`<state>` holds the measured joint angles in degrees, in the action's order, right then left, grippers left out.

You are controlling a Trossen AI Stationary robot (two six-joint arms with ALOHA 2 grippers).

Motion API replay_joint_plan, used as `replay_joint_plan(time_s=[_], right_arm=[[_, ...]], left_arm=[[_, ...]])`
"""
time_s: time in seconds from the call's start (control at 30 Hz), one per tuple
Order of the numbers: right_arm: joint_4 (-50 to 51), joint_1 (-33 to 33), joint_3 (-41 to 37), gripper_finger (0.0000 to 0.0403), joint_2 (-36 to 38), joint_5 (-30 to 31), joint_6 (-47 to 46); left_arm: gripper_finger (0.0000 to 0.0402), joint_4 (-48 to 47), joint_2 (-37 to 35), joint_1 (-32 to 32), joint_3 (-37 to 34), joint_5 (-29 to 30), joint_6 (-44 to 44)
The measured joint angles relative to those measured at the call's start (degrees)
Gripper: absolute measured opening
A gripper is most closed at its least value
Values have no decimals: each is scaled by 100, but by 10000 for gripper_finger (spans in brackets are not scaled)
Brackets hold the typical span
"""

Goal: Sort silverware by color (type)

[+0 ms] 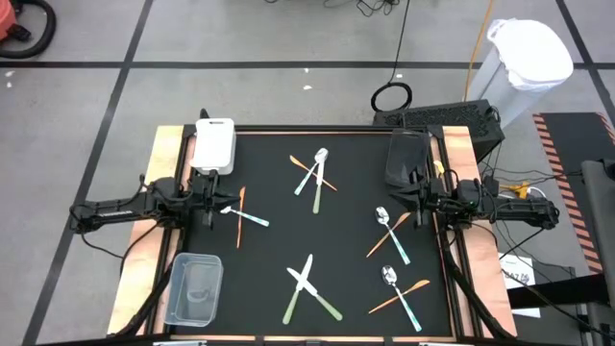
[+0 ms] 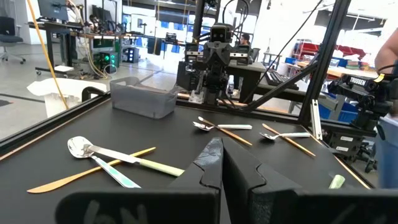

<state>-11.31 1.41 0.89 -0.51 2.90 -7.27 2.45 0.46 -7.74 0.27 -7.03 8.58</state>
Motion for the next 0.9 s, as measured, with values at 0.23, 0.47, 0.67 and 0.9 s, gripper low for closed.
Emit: replay_joint_plan(time_s=[0.23, 0.47, 0.67, 0.9], right_arm=[[0, 0, -1, 4, 0, 2, 1], [-101, 9, 0, 4, 2, 247, 176], [-110, 9, -1, 4, 2, 664, -757], [-133, 9, -2, 4, 2, 1913, -2459]], left_arm=[[6, 1, 0, -1, 0, 1, 0], [6, 0, 0, 0, 0, 1, 0], [6, 2, -1, 1, 0, 2, 0], [6, -1, 0, 1, 0, 2, 2]])
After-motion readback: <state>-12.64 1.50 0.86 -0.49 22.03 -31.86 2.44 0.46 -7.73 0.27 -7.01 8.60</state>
